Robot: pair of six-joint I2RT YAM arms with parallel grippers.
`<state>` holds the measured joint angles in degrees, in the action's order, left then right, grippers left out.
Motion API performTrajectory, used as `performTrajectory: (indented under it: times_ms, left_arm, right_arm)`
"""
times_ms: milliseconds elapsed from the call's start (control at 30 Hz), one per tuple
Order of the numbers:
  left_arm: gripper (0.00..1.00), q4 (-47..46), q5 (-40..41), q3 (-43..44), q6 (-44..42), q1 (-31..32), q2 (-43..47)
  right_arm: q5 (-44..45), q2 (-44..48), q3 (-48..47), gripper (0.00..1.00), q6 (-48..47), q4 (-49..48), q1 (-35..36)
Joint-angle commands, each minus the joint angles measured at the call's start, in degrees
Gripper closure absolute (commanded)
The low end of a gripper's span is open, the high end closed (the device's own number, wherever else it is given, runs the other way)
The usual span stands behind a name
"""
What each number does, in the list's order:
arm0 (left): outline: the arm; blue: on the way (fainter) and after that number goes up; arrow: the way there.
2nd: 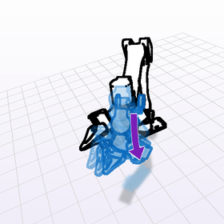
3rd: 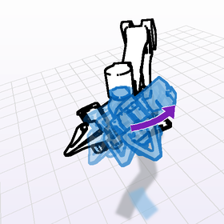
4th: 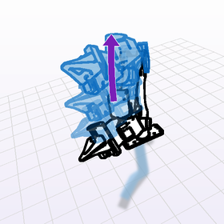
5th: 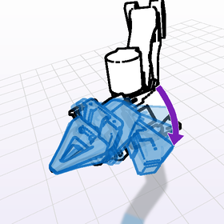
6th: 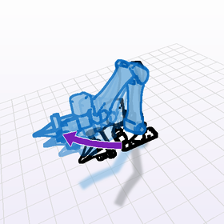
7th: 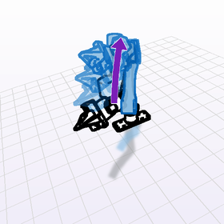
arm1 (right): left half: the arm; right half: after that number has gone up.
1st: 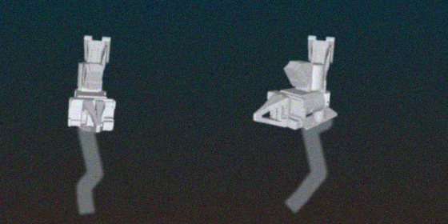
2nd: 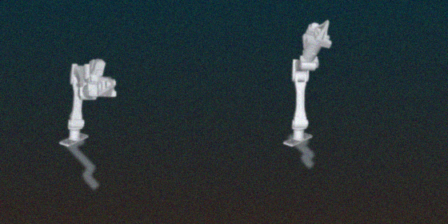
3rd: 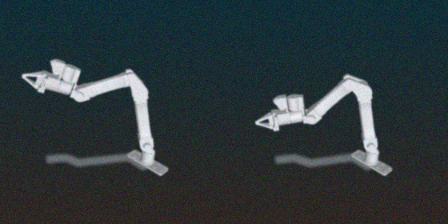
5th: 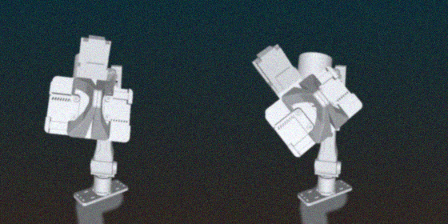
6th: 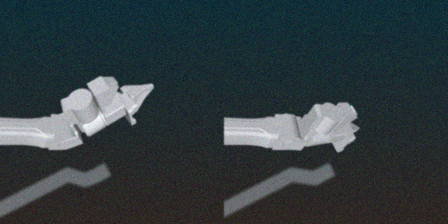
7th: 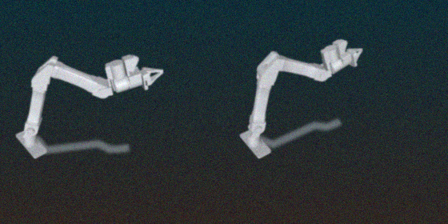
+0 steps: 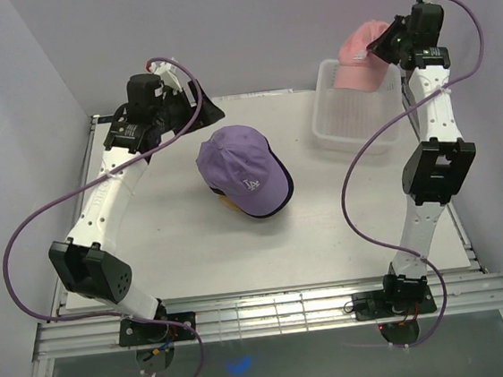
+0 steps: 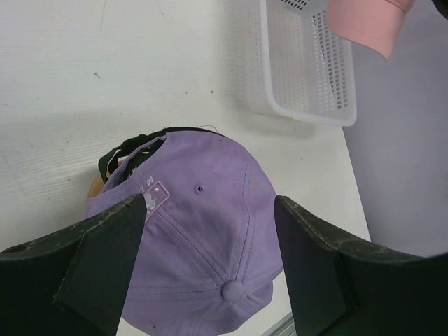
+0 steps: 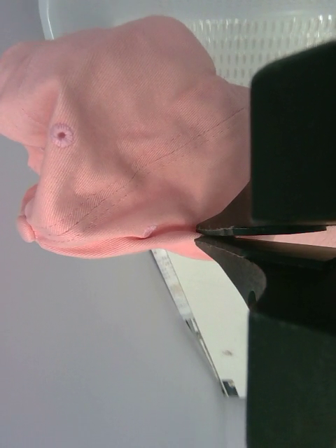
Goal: Stack the hats
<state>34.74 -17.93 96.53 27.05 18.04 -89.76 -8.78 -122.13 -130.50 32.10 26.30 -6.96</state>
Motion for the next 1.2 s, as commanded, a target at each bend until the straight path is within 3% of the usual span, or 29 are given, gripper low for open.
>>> performTrajectory:
  times_ms: [0,367,633,900,1167]
  left_arm:
    - [0.16,-0.81,0.27,0.15,-0.42,0.24,1.07]
    - [0.13,-3.1,-8.51,5.24,5.11,-1.6,-1.74]
    - [0.1,-4.33,-15.02,9.81,10.21,-6.08,-1.57]
    - [0.07,-5.91,-14.59,6.3,12.15,-8.46,2.65]
    - [0.06,-6.0,-14.76,6.83,12.59,-10.22,3.1]
  right_arm:
    - [-11.75,6.18,1.1,0.92,6.38,-7.12,0.19]
    - [-29.63,13.49,5.34,0.92,27.47,-15.93,6.25]
    - [-31.92,13.32,4.99,0.92,31.8,-15.85,17.41]
    - [-37.44,11.82,8.77,0.92,36.02,-21.12,27.07]
    - [-40.62,15.07,20.19,0.92,36.37,-25.69,33.15]
